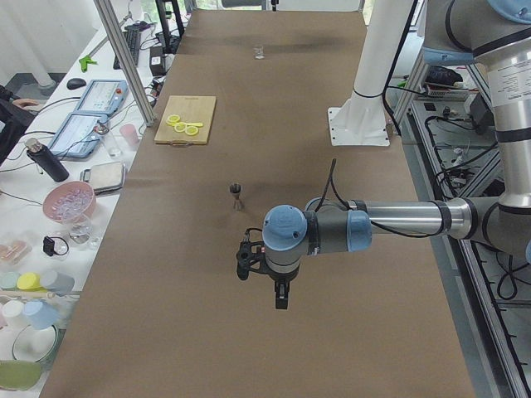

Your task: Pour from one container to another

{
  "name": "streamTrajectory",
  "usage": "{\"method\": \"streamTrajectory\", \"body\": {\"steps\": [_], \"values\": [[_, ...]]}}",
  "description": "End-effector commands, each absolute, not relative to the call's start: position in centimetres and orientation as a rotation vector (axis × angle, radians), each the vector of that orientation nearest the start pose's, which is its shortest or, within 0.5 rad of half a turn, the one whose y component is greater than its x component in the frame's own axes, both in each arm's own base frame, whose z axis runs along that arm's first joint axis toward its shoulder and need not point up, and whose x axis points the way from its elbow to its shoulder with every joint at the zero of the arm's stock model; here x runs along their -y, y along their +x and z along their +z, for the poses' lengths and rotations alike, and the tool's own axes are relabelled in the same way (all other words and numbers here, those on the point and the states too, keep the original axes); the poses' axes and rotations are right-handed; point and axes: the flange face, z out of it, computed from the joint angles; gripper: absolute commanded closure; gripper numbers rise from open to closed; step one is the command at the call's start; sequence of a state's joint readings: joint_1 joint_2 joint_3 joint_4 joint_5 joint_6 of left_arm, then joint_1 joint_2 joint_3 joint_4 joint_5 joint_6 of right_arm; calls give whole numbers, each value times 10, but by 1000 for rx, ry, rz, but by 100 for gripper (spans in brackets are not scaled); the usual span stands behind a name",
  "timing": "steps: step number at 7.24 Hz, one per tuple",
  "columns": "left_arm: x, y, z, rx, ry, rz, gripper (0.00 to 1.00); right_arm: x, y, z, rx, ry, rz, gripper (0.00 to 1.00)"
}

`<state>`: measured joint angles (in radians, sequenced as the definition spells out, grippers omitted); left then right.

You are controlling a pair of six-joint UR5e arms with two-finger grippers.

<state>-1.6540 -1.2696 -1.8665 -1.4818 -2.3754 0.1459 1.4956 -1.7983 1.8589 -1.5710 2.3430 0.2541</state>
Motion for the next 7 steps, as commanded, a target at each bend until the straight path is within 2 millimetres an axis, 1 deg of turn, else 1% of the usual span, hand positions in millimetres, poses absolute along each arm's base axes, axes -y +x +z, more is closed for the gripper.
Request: {"method": "streamTrajectory", "body": {"steps": [1,5,7], "values": [[353,-91,649,-808,4,22,2,403,34,620,771,-73,149,0],[356,-92,641,-803,21,29,2,402,33,621,778,-78,149,0],[356,-91,641,-805,22,28,2,402,33,620,778,-77,147,0]]}}
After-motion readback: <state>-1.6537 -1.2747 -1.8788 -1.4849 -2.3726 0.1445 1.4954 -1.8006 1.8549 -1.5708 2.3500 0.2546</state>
